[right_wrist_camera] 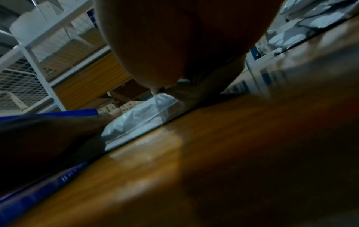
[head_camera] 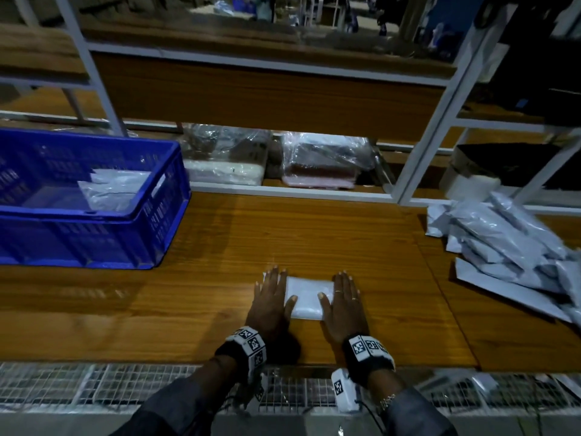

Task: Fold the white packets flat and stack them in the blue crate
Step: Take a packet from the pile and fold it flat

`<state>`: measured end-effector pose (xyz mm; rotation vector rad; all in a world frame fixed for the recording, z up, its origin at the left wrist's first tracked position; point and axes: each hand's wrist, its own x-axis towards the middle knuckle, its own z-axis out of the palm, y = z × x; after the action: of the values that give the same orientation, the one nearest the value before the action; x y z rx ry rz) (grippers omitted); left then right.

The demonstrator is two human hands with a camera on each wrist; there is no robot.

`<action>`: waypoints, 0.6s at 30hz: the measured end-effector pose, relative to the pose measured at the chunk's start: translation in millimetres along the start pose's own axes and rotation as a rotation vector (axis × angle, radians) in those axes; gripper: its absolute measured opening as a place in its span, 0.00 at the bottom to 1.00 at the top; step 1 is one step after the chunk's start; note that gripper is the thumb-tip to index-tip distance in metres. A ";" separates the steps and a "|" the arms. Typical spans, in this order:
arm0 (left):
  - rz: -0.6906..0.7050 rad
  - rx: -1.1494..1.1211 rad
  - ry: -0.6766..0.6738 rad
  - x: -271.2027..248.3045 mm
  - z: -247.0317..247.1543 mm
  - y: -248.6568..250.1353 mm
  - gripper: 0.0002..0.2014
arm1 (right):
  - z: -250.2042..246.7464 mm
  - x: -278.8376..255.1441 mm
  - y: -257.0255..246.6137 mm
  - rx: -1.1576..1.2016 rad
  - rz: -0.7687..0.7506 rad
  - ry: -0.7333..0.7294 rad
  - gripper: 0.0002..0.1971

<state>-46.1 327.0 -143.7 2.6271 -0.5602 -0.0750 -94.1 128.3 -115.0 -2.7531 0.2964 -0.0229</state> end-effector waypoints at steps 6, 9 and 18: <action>-0.007 0.006 -0.028 -2.5 -6.0 0.6 0.36 | -2.5 -0.9 -6.3 -0.028 0.018 -0.017 0.36; 0.006 0.069 -0.065 -1.8 -16.5 5.1 0.38 | -12.7 4.4 -10.8 -0.105 0.023 -0.065 0.34; 0.163 0.049 0.038 -7.8 -22.2 20.0 0.28 | -1.7 -0.7 -43.3 -0.219 -0.122 -0.029 0.29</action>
<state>-57.5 323.1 -115.4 2.6133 -0.7699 0.0402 -86.1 167.3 -97.7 -2.9825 0.1284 0.0186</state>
